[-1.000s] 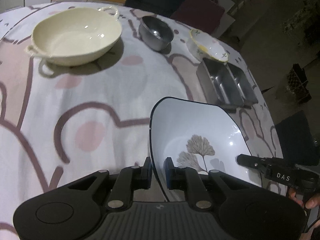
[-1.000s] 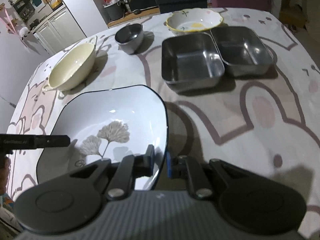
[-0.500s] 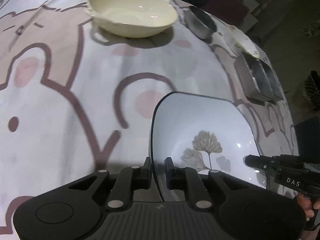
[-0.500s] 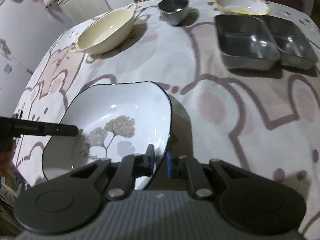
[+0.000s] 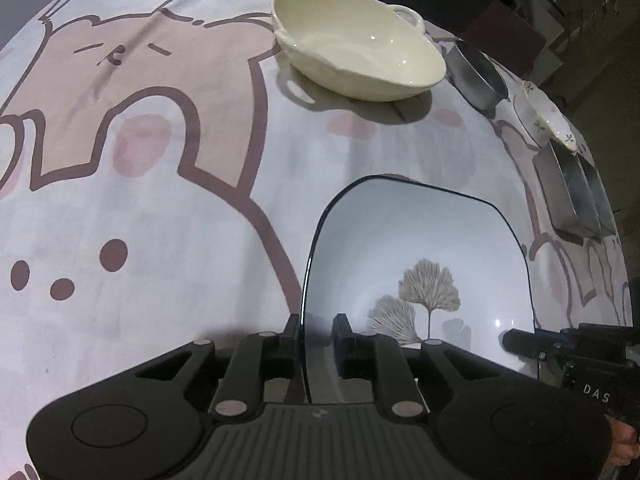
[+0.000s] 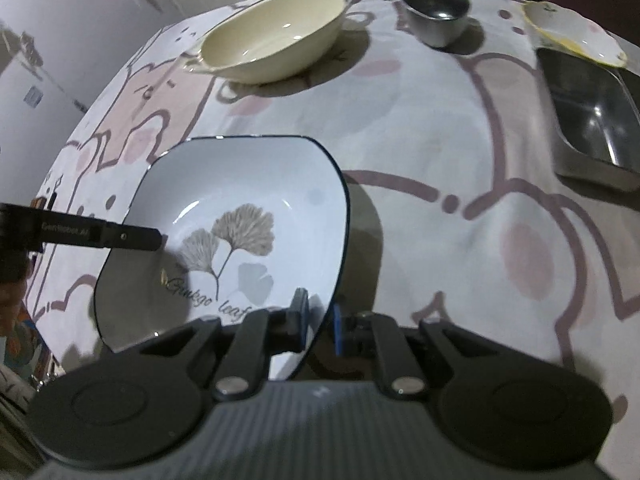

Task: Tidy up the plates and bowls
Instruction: 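Lift and carry the white plate with both grippers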

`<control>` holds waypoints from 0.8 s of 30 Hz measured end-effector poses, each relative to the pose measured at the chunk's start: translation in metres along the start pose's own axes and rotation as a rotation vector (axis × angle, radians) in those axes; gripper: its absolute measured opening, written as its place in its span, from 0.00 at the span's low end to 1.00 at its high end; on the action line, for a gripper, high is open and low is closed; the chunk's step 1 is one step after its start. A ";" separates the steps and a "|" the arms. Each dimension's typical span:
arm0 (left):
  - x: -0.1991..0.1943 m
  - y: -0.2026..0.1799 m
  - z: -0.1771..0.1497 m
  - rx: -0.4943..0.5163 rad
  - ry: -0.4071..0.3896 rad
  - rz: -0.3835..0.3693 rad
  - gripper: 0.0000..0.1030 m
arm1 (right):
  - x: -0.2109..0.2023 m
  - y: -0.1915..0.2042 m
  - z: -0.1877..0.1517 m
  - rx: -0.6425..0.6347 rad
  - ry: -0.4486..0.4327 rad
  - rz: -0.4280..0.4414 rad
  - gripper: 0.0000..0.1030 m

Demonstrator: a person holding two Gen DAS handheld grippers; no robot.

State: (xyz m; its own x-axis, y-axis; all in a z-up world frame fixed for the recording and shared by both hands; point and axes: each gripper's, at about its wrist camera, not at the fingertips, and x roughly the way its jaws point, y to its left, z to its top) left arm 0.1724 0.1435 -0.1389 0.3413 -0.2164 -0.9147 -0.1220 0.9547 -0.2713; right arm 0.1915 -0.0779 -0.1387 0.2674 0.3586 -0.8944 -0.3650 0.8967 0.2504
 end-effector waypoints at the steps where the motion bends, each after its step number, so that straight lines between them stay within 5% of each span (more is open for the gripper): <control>1: 0.000 0.000 -0.001 0.000 0.001 -0.001 0.17 | 0.001 0.002 0.001 -0.006 0.000 -0.001 0.15; 24: -0.003 -0.001 -0.005 0.052 0.019 0.035 0.20 | 0.001 -0.001 -0.001 0.037 0.038 0.040 0.17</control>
State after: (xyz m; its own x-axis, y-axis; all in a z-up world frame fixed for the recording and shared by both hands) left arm 0.1667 0.1420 -0.1371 0.3198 -0.1864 -0.9290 -0.0849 0.9709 -0.2240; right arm 0.1914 -0.0788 -0.1406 0.2192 0.3853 -0.8964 -0.3417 0.8909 0.2994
